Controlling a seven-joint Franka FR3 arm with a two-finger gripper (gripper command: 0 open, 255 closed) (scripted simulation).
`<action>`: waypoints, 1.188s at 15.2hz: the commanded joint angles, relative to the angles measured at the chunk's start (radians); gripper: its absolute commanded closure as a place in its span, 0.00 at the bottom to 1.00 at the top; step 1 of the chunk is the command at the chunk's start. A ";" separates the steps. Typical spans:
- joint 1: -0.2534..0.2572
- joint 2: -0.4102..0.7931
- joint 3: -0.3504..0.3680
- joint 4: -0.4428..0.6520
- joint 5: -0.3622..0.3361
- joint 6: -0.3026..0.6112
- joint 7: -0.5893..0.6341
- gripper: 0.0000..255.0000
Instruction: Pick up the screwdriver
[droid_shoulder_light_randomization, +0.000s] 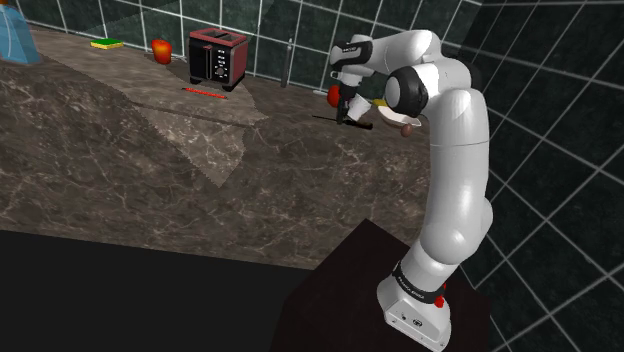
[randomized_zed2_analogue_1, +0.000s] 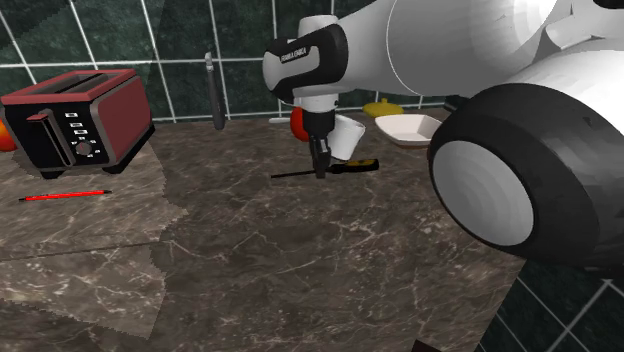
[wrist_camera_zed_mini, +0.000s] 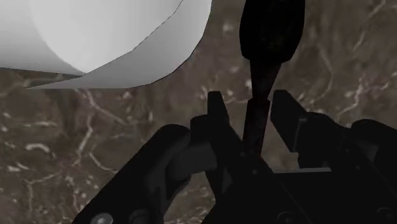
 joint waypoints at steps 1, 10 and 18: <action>0.000 0.004 0.001 -0.005 0.000 -0.006 0.000 1.00; 0.001 -0.003 -0.001 0.009 -0.005 -0.027 0.003 1.00; -0.014 -0.008 -0.006 0.112 -0.010 -0.131 0.011 1.00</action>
